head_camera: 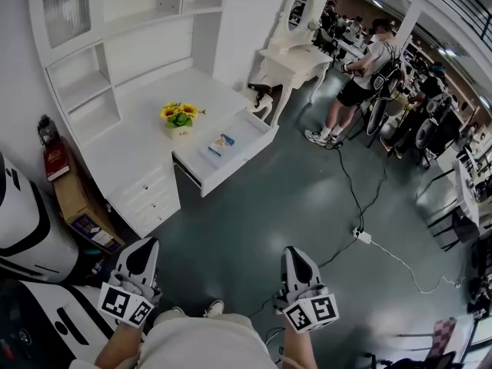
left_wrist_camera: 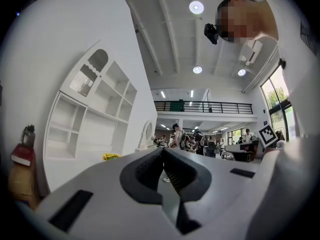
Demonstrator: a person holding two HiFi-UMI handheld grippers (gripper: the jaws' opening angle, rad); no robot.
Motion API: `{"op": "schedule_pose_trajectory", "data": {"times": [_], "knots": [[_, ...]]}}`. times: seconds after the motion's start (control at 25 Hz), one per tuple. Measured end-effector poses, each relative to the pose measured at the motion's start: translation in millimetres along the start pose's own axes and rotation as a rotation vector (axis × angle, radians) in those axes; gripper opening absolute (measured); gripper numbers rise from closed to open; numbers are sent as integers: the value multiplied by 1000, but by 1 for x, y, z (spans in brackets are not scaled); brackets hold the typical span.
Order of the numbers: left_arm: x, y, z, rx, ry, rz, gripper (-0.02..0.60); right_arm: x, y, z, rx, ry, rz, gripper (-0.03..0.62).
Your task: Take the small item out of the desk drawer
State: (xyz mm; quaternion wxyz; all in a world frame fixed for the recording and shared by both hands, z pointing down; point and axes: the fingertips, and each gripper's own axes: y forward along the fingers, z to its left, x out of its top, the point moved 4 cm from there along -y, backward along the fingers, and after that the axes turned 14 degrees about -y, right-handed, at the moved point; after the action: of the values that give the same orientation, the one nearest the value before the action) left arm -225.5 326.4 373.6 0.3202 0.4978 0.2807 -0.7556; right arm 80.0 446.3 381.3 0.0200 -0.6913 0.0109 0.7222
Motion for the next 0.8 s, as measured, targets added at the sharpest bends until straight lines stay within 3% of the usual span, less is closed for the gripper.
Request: {"op": "schedule_pose_trajectory", "data": {"times": [0.08, 0.28, 0.44, 0.8], "knots": [[-1, 6, -1, 2, 1, 2, 16, 0, 4, -6, 13, 10, -9, 24], [-5, 20, -1, 17, 1, 6, 15, -4, 18, -24, 68, 99, -38, 306], [-7, 31, -2, 36, 7, 7, 15, -11, 31, -40, 79, 169, -50, 441], [-19, 34, 11, 106, -10, 22, 15, -38, 63, -43, 158, 213, 23, 474]]}}
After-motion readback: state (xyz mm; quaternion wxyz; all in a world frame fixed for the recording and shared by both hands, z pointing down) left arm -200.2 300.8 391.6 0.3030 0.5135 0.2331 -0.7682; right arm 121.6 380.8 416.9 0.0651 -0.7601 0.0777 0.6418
